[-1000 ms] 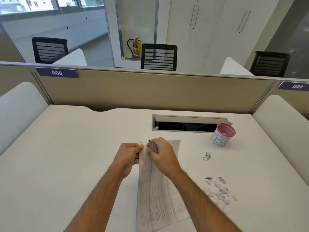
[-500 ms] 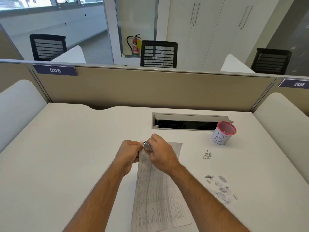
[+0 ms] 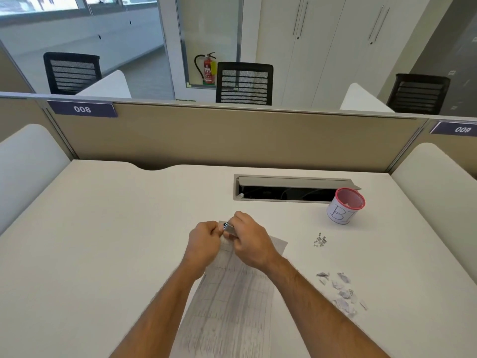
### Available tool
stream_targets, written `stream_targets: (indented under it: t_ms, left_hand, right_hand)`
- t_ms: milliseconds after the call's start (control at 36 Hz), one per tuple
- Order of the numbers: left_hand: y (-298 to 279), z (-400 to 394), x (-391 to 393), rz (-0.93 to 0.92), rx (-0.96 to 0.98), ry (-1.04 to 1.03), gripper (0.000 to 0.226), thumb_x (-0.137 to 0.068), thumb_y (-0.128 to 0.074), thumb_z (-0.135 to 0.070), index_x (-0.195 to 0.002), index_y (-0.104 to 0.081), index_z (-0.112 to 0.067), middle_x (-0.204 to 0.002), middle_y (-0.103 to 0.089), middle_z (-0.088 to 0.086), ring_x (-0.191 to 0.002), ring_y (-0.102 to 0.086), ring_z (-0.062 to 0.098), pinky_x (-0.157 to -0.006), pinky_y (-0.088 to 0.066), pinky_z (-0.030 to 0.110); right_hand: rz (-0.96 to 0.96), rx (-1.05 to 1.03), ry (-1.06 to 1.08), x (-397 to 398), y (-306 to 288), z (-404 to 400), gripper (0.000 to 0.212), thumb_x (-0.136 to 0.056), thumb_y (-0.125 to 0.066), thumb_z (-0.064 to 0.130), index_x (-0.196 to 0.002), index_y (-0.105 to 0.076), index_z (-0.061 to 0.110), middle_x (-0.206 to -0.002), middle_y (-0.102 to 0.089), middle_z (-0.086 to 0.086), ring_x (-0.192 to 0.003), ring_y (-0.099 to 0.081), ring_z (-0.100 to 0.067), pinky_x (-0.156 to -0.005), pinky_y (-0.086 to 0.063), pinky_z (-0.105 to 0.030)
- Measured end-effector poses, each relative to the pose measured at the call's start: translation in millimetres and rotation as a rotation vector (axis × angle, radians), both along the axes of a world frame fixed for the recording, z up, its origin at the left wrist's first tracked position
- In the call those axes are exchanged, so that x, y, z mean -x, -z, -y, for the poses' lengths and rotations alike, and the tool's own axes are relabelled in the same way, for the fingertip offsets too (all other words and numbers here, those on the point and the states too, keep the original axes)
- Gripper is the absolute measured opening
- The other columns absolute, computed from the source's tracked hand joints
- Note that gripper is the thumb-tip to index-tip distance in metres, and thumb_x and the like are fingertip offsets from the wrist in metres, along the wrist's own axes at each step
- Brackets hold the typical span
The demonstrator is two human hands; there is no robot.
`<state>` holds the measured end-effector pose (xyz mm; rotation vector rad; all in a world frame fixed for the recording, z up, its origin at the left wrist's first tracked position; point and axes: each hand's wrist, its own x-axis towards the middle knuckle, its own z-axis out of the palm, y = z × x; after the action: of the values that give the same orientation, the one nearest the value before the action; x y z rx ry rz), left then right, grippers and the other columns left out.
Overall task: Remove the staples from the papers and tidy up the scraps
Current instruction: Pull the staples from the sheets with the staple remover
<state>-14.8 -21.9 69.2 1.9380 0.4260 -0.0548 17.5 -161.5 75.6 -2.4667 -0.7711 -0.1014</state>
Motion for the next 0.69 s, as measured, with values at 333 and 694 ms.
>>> stream_targets:
  t_ms: [333,694]
  left_hand:
    - [39.4,-20.5,-9.4,-0.079,0.181,-0.057,0.052,-0.099,-0.054,-0.041,-0.090,-0.057,0.011,-0.076,-0.055,0.005,-0.069,-0.048,0.024,-0.063,-0.043,0.038]
    - [44.2,-23.6,-33.6,-0.057,0.007,-0.191,0.045,-0.107,-0.049,-0.029,-0.082,-0.053,0.008,-0.073,-0.054,0.008,-0.068,-0.045,0.021,-0.059,-0.037,0.032]
  right_hand:
    - [-0.293,-0.338,0.111,-0.2,-7.8,3.3,0.009,-0.100,-0.059,0.021,-0.091,-0.060,0.018,-0.089,-0.058,0.008,-0.081,-0.054,-0.005,-0.076,-0.049,-0.026]
    - [-0.448,-0.373,0.310,2.4,13.4,21.7,0.015,-0.098,-0.061,0.012,-0.084,-0.059,0.018,-0.078,-0.063,0.009,-0.073,-0.057,-0.003,-0.066,-0.046,-0.016]
